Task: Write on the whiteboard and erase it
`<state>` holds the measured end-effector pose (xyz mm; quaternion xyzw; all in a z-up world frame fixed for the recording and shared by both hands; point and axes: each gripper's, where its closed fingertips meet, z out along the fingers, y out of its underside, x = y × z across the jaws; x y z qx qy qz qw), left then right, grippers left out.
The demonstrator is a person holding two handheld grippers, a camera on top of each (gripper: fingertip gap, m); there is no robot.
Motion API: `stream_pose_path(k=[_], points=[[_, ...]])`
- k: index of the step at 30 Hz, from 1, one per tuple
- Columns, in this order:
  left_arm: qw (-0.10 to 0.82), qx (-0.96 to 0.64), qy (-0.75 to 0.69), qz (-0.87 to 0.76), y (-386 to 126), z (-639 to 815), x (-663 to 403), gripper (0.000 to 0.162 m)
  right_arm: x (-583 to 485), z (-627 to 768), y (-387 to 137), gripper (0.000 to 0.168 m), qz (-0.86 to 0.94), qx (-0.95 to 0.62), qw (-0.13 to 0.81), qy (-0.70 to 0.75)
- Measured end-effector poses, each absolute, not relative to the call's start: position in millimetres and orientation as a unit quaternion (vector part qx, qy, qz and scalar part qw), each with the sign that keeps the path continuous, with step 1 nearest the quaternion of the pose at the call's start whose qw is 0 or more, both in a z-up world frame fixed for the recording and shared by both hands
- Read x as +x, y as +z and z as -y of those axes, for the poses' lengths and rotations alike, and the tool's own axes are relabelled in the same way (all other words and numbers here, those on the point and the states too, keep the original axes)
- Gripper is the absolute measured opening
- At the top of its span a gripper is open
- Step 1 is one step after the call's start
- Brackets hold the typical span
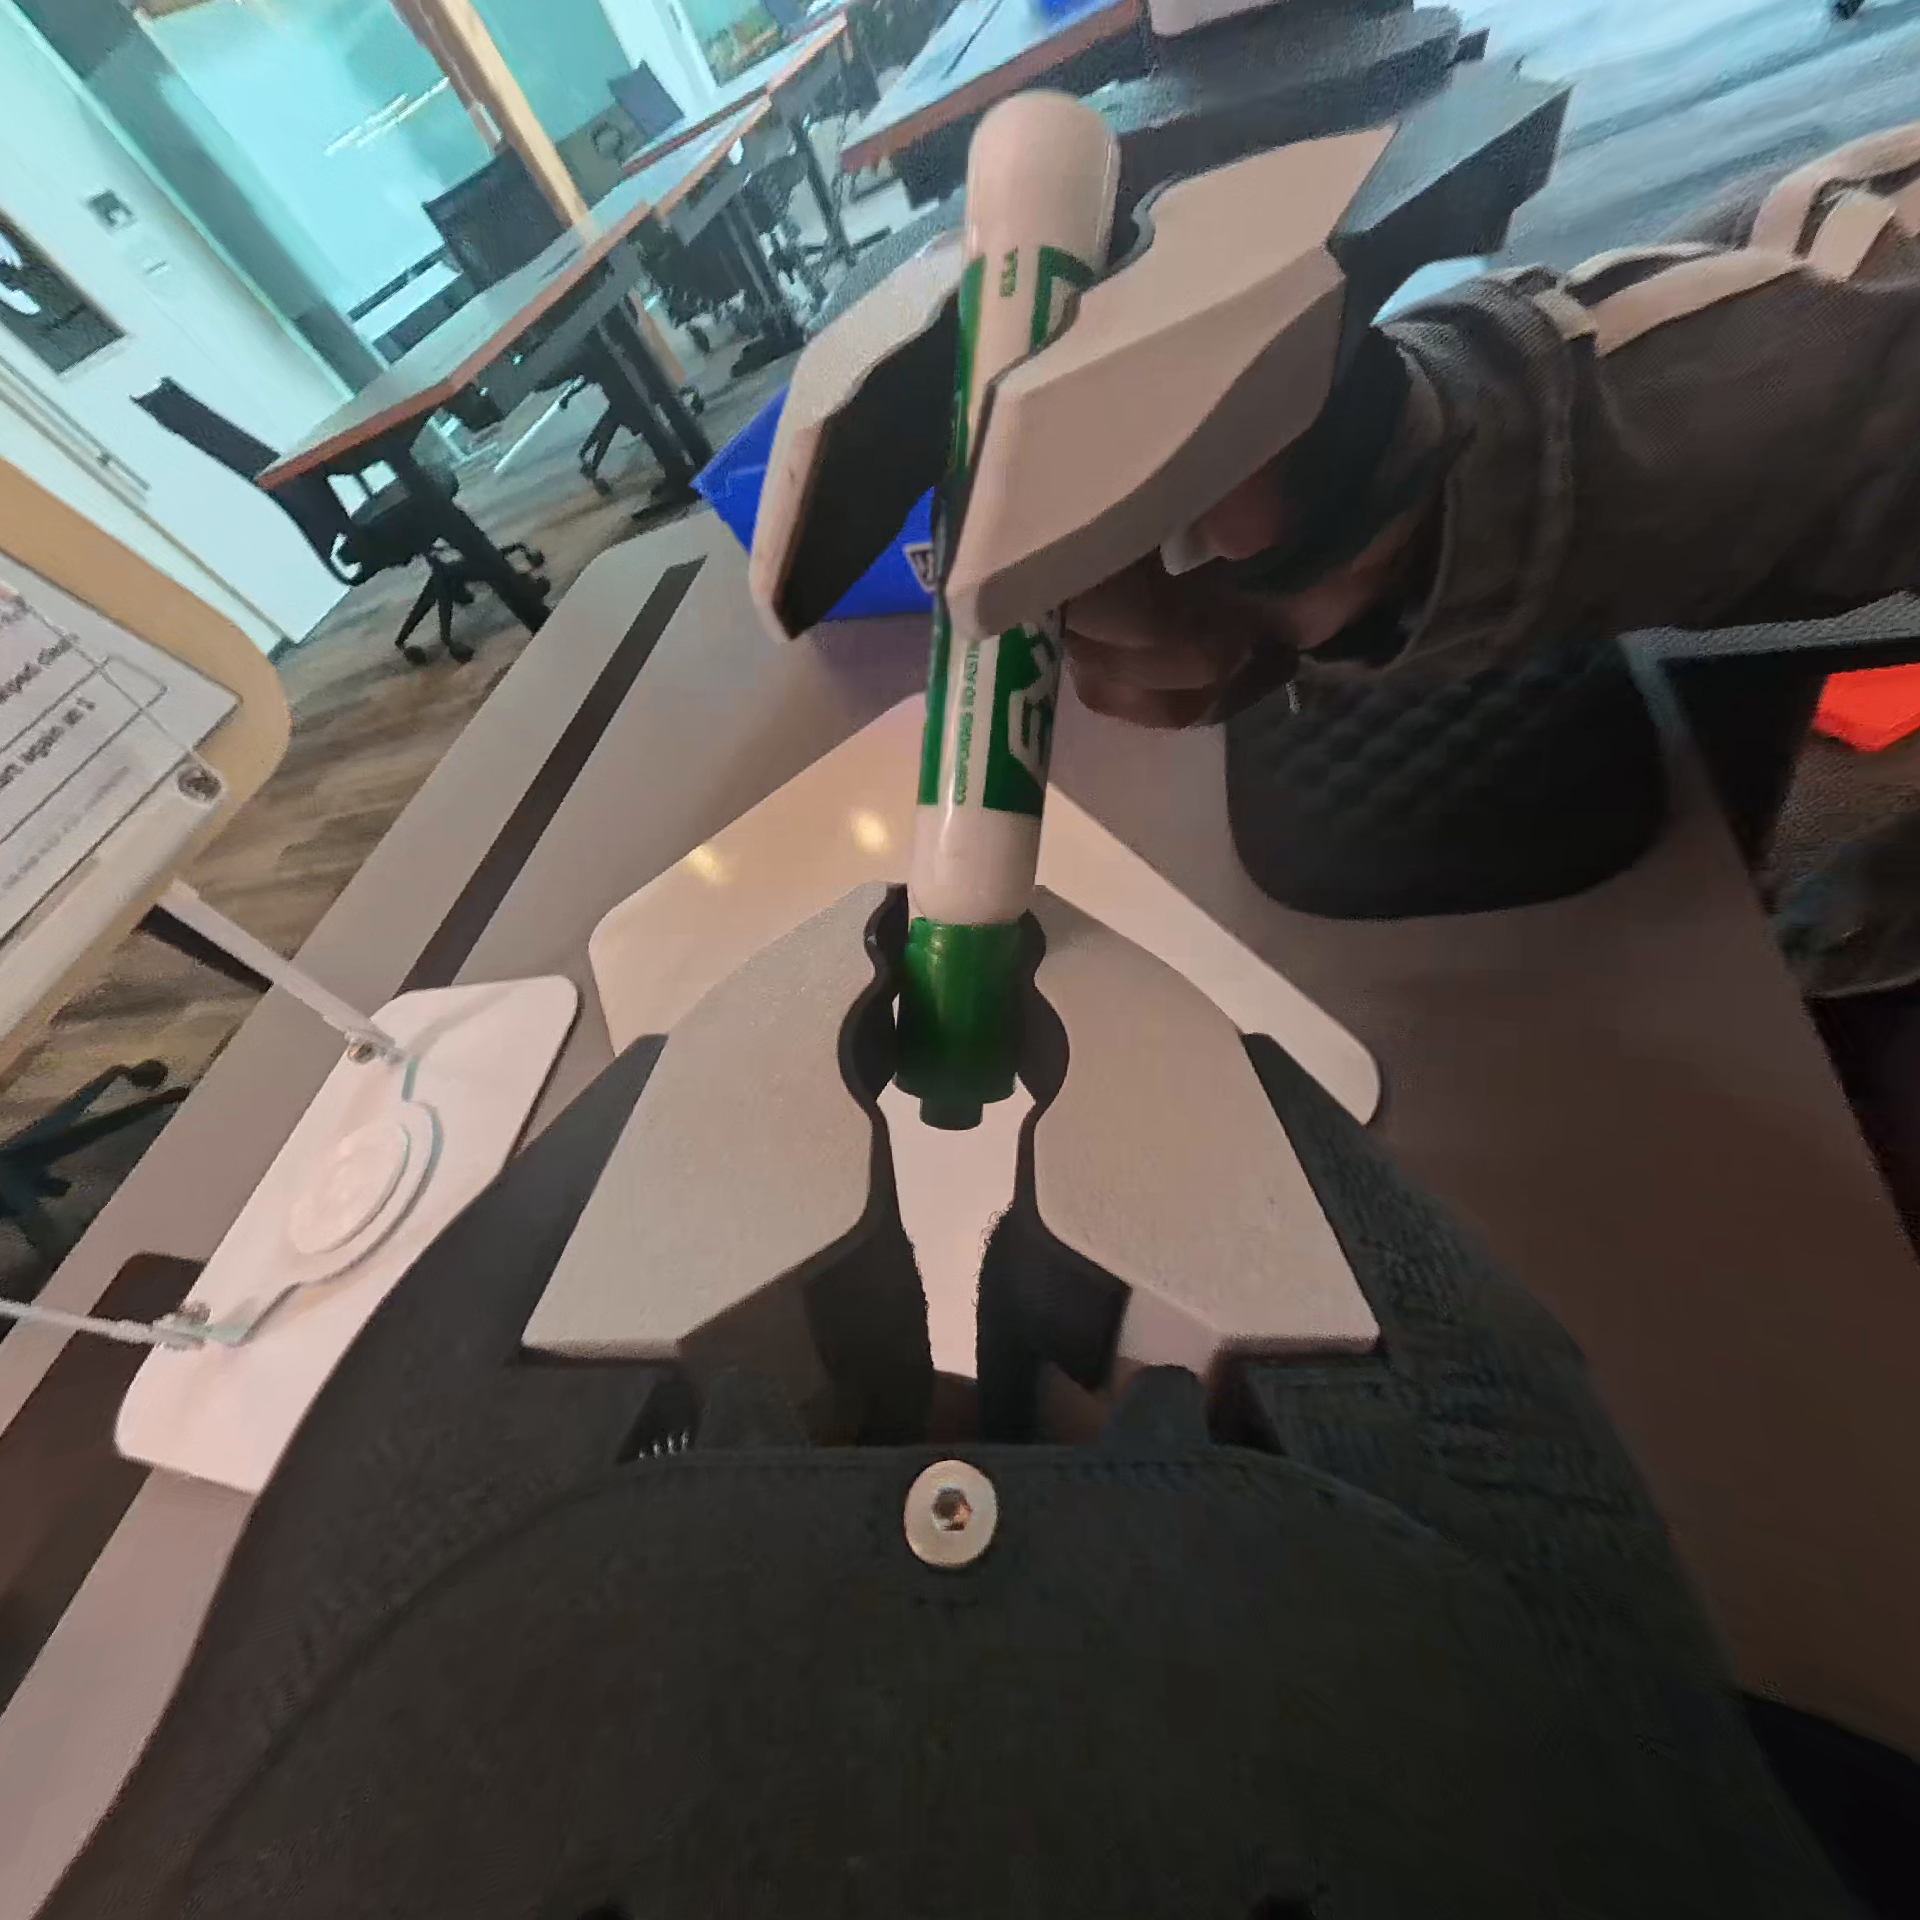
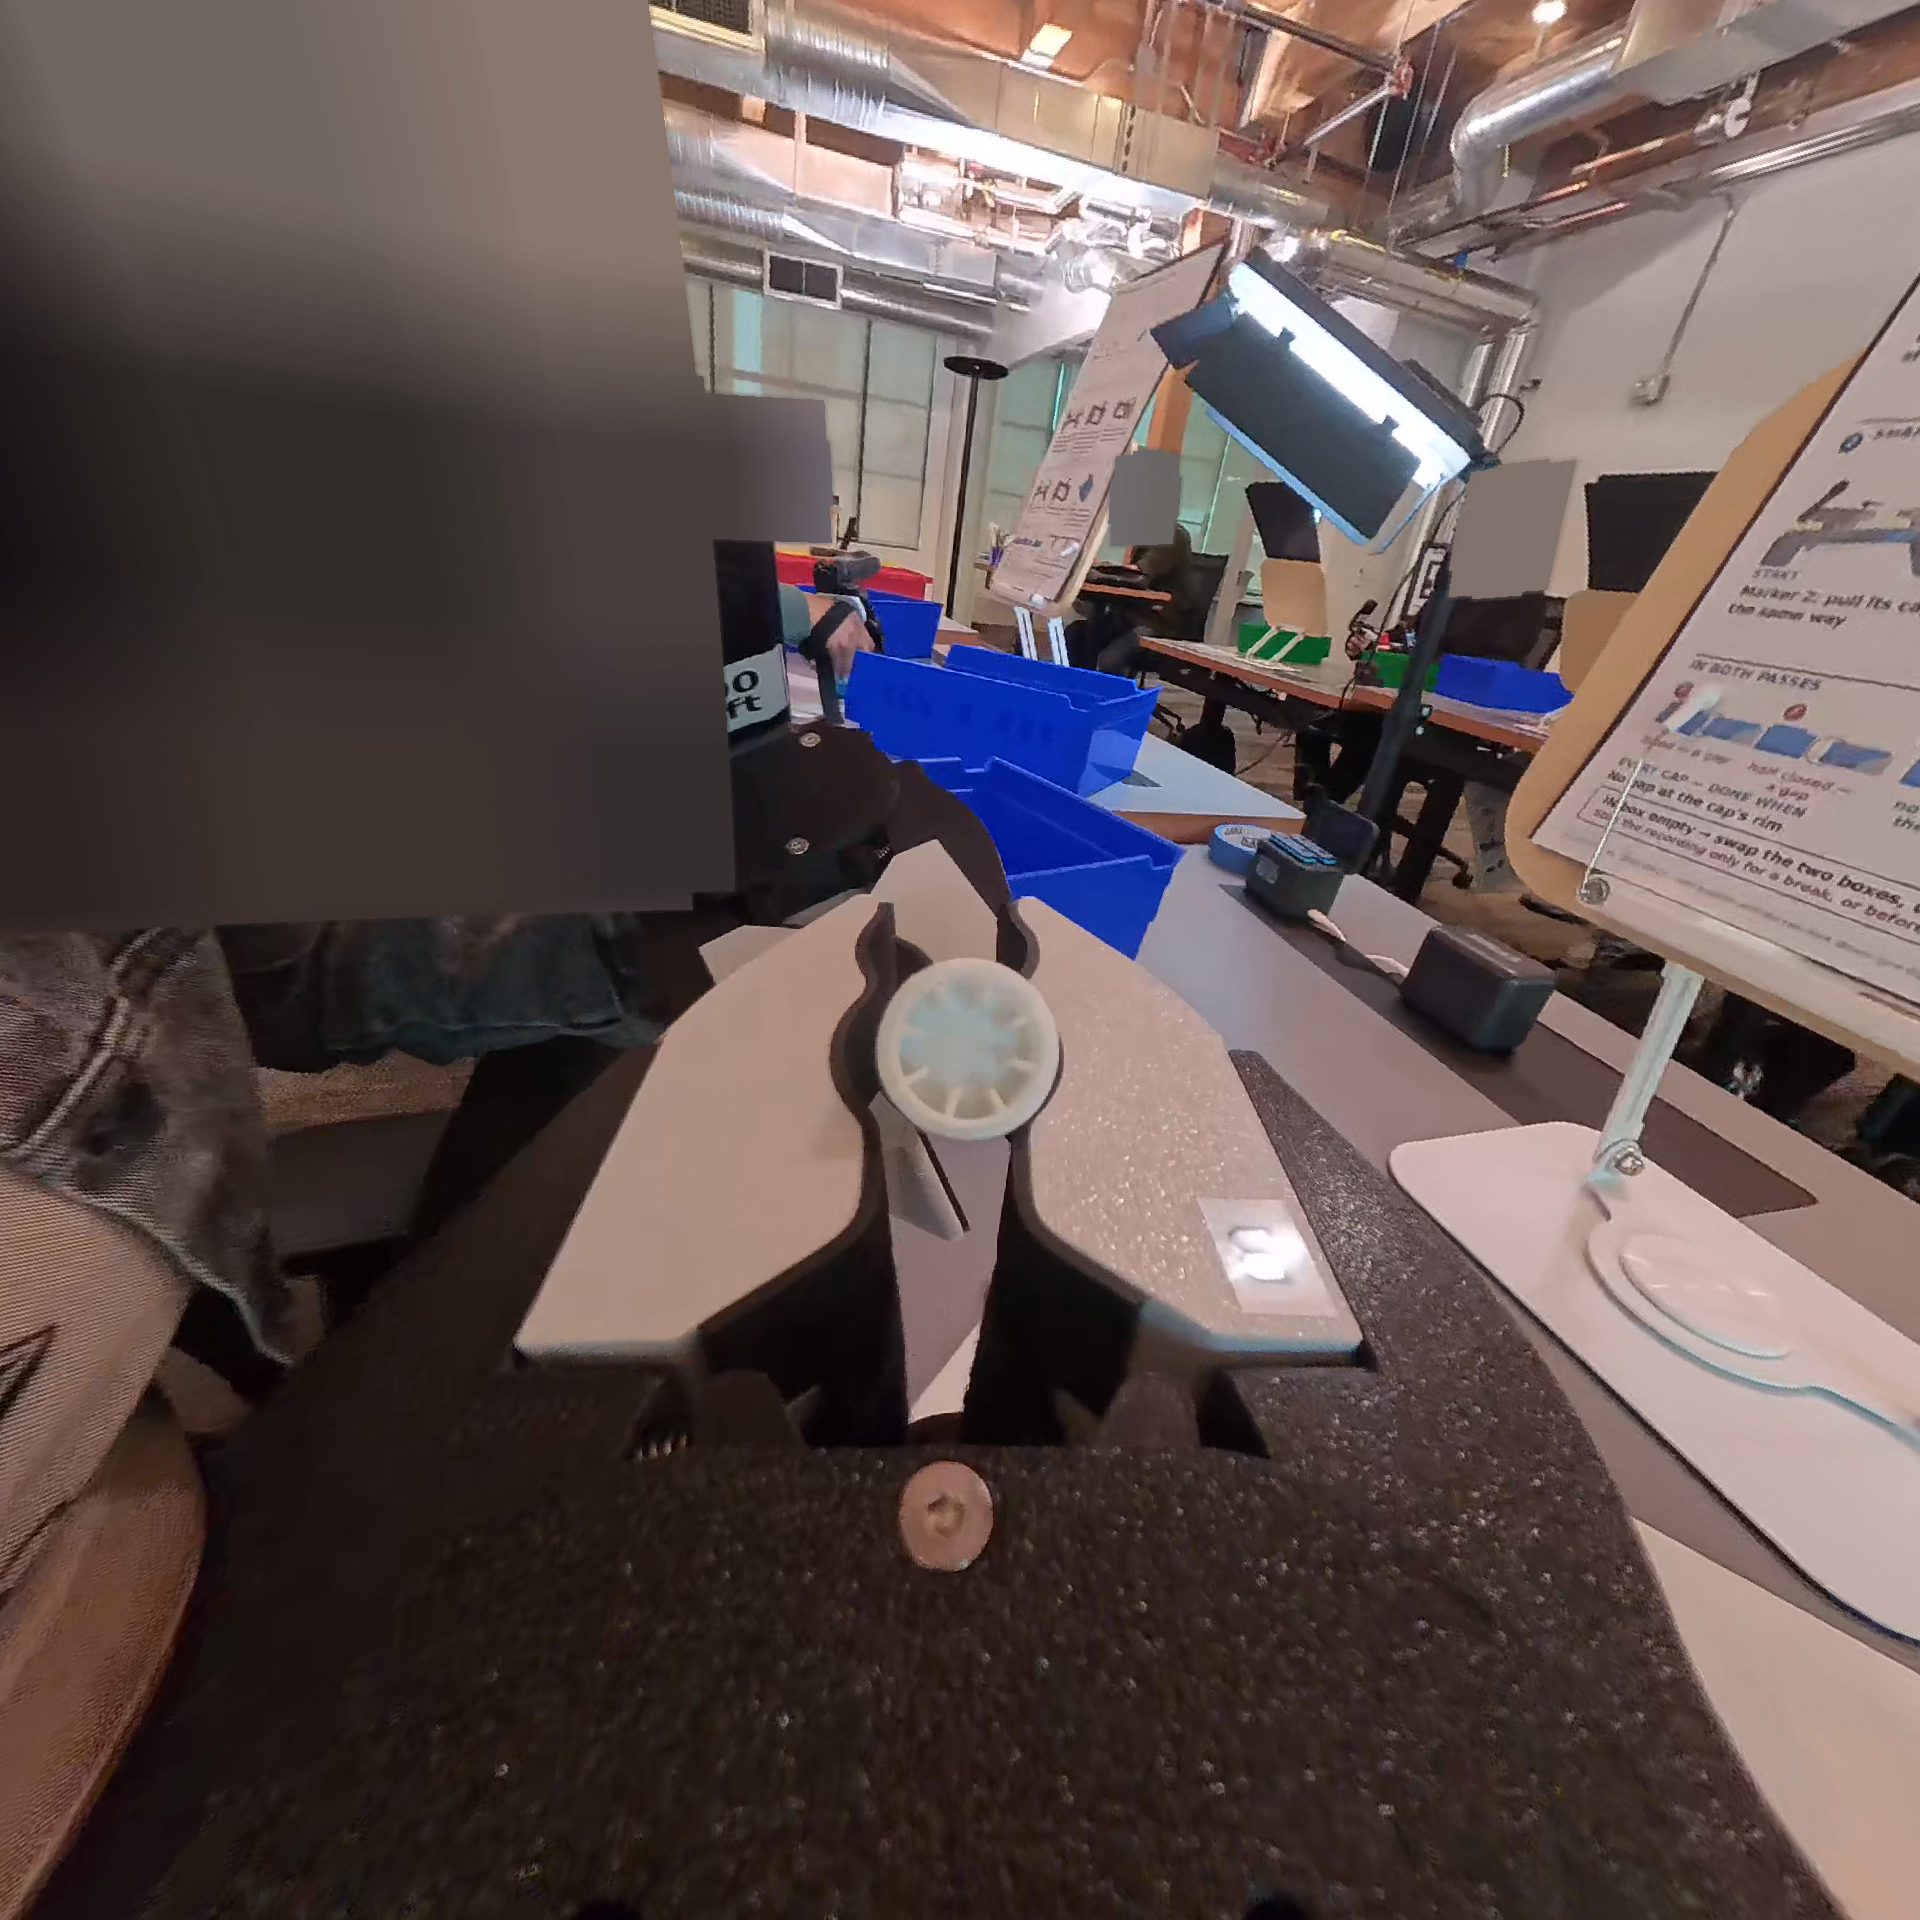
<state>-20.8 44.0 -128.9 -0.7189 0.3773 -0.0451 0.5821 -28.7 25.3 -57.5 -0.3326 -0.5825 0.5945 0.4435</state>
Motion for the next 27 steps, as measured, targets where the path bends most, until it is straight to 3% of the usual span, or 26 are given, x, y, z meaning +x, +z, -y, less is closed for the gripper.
stream_pose_path(k=[7,9,10,11,13,16,27], points=[[0.599,-0.697,-0.095,-0.383,-112.9,-38.2,-3.1,0.019,-14.6,-18.9,-40.7,0.02,0.602,-0.316,0.459,0.571],[0.521,-0.759,0.02,-0.389,-156.0,-50.7,-44.6,0.018,34.7,-46.5,25.2,0.02,0.464,-0.276,0.509,0.671],[0.499,-0.784,0.032,-0.368,-181.0,-50.3,-68.5,0.018,73.0,-68.3,60.7,0.02,0.391,-0.248,0.525,0.714],[0.519,-0.79,-0.043,-0.322,-185.3,-44.6,-67.9,0.018,99.0,-84.3,78.7,0.019,0.363,-0.238,0.57,0.697],[0.573,-0.765,-0.061,-0.286,-164.1,-42.7,-62.6,0.018,97.7,-103.0,73.1,0.02,0.407,-0.292,0.636,0.587],[0.599,-0.754,-0.036,-0.269,-145.0,-55.4,-59.3,0.018,75.7,-100.2,58.6,0.02,0.426,-0.32,0.592,0.605],[0.513,-0.846,-0.012,-0.146,-200.5,-66.7,-110.7,0.019,-25.5,-103.1,-46.1,0.02,0.509,-0.446,0.469,0.567]])
